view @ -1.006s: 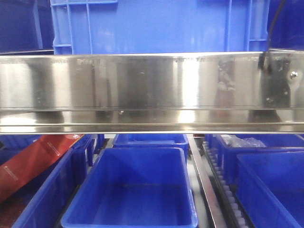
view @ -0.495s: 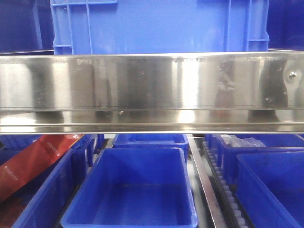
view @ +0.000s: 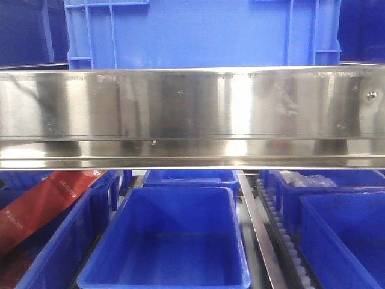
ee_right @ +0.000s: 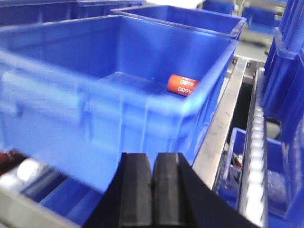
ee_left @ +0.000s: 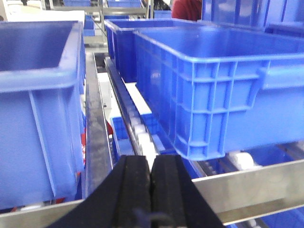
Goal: Place cylindrical capacitor in blue bin on shelf
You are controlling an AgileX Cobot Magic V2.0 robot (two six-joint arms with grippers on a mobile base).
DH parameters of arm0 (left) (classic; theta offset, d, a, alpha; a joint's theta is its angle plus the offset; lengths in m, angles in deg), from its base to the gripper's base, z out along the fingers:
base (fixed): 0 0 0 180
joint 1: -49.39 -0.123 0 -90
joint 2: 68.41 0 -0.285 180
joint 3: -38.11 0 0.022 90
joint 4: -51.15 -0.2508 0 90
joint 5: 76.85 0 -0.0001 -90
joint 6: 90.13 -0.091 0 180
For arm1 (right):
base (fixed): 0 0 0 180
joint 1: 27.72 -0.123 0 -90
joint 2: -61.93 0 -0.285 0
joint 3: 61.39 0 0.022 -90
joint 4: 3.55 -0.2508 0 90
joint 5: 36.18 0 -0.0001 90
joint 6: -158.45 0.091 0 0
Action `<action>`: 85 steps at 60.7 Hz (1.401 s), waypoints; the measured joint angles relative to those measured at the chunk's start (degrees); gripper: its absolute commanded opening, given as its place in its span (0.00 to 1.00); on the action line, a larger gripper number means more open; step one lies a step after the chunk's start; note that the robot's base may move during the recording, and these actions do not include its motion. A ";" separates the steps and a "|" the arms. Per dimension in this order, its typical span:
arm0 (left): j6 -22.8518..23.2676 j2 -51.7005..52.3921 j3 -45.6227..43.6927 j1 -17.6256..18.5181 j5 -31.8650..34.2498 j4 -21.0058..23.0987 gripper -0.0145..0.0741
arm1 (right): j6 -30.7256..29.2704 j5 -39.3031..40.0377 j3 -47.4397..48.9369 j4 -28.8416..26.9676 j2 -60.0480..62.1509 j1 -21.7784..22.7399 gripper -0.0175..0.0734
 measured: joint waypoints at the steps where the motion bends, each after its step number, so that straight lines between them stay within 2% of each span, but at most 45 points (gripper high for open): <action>1: 0.00 0.00 0.12 0.00 0.00 0.00 0.04 | 0.00 0.64 -1.08 0.00 0.83 0.00 0.01; 10: 0.00 0.00 0.74 0.00 0.00 0.00 0.04 | 0.00 6.16 -10.55 0.00 9.73 0.00 0.01; 19: 0.00 0.00 0.87 0.00 -0.12 0.00 0.04 | 0.00 8.20 -14.96 0.00 14.17 0.00 0.01; 61: 0.00 0.00 0.99 0.00 -0.12 0.00 0.04 | 0.11 9.11 -15.54 0.00 14.78 0.00 0.01; 67: -0.14 0.00 1.77 -0.29 0.18 1.72 0.04 | 0.11 9.21 -15.54 0.00 14.78 0.00 0.01; 72: -3.13 0.29 2.48 -2.19 0.18 4.91 0.04 | 0.11 9.21 -15.54 0.00 14.78 0.00 0.01; 76: -8.57 0.88 3.13 -4.92 0.43 9.24 0.04 | 0.11 9.21 -15.54 0.00 14.78 0.00 0.01; 85: -17.82 4.41 8.30 -15.22 4.74 18.76 0.04 | 0.11 9.21 -15.54 0.00 14.78 0.00 0.01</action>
